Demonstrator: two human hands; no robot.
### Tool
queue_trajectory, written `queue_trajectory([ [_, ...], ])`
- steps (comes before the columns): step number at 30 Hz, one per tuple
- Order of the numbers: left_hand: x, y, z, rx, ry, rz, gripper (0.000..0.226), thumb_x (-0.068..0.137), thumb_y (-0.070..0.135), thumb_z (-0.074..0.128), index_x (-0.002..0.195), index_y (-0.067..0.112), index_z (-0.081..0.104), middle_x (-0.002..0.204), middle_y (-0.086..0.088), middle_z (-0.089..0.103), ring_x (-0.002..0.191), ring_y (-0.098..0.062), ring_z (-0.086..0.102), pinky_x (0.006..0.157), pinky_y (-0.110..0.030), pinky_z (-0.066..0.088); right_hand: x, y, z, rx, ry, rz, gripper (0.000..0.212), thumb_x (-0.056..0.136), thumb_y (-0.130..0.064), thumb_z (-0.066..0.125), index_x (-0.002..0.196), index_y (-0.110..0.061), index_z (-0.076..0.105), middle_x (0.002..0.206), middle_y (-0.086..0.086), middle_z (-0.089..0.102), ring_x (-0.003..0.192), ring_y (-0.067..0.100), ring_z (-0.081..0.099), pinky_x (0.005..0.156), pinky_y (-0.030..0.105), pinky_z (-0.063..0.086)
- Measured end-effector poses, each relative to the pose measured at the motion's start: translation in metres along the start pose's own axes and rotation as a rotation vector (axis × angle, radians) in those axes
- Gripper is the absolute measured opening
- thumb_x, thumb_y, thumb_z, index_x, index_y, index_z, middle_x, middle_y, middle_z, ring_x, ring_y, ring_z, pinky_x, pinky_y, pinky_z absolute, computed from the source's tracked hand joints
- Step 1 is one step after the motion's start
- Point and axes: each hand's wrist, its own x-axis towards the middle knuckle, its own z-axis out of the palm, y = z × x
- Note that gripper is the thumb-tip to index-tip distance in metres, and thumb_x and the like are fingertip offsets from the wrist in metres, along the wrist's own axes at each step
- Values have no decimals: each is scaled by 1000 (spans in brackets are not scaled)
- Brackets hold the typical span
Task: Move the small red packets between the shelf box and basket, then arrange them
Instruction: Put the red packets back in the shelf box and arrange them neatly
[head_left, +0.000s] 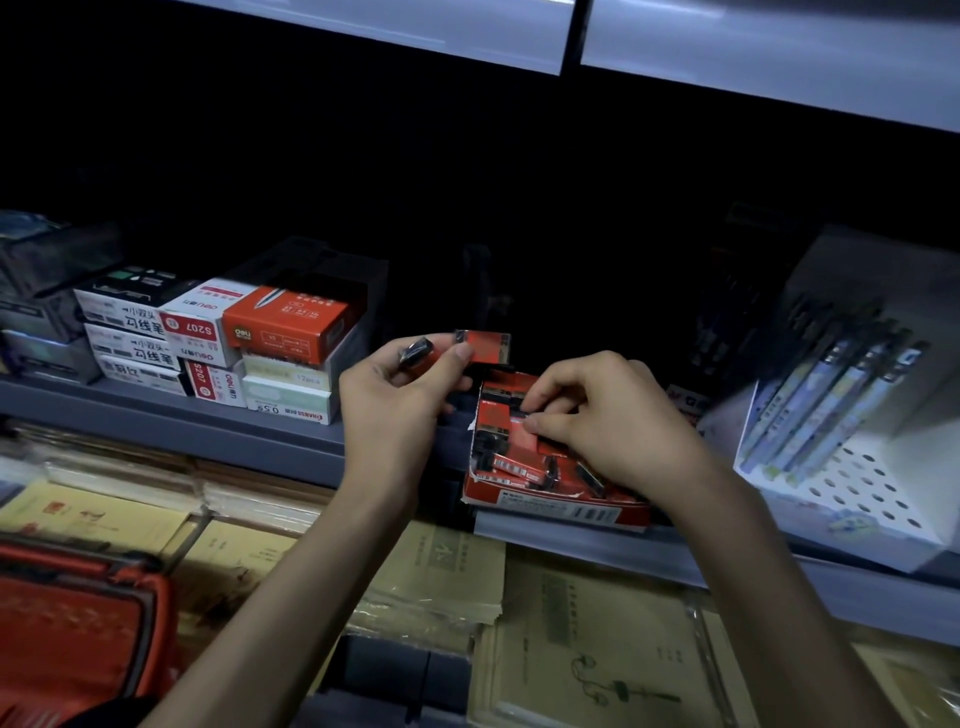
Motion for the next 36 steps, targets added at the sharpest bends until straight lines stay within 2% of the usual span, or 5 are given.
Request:
queue_trajectory([
  [11, 0, 0, 0, 3, 1, -2, 12, 88, 14, 78, 100, 12, 76, 85, -12, 78, 74, -12, 72, 67, -23, 58, -6, -5, -9, -184, -93, -23, 26, 96, -14, 66, 91, -35, 80, 100, -16, 70, 86, 5, 66, 82, 35, 60],
  [17, -1, 0, 0, 16, -10, 7, 12, 88, 15, 78, 100, 13, 77, 85, -9, 79, 76, -11, 74, 66, -23, 60, -10, -6, -7, -334, -145, -113, 38, 99, -12, 49, 112, -34, 77, 94, -16, 42, 101, 8, 40, 92, 26, 44],
  [23, 0, 4, 0, 15, -96, 1, 15, 87, 18, 79, 101, 14, 79, 77, -9, 76, 69, -12, 67, 61, -22, 52, -8, -10, -13, -3, 79, -71, 19, 98, -23, 60, 101, -33, 75, 74, -13, 63, 57, 4, 61, 53, 22, 49],
  [29, -5, 9, 3, 7, -251, 23, 16, 87, 16, 77, 102, 11, 79, 78, -10, 75, 70, -14, 68, 64, -26, 55, -8, -15, -13, 347, 184, -21, 26, 88, -37, 76, 112, -29, 73, 94, -8, 73, 82, 6, 73, 78, 33, 62],
  [36, -1, 4, 3, -7, -223, 25, 14, 91, 15, 75, 102, 8, 78, 85, -13, 77, 68, -12, 65, 57, -22, 46, -6, -14, -24, 550, 159, 28, 21, 87, -15, 79, 104, -16, 68, 91, 7, 73, 71, 16, 76, 62, 24, 58],
])
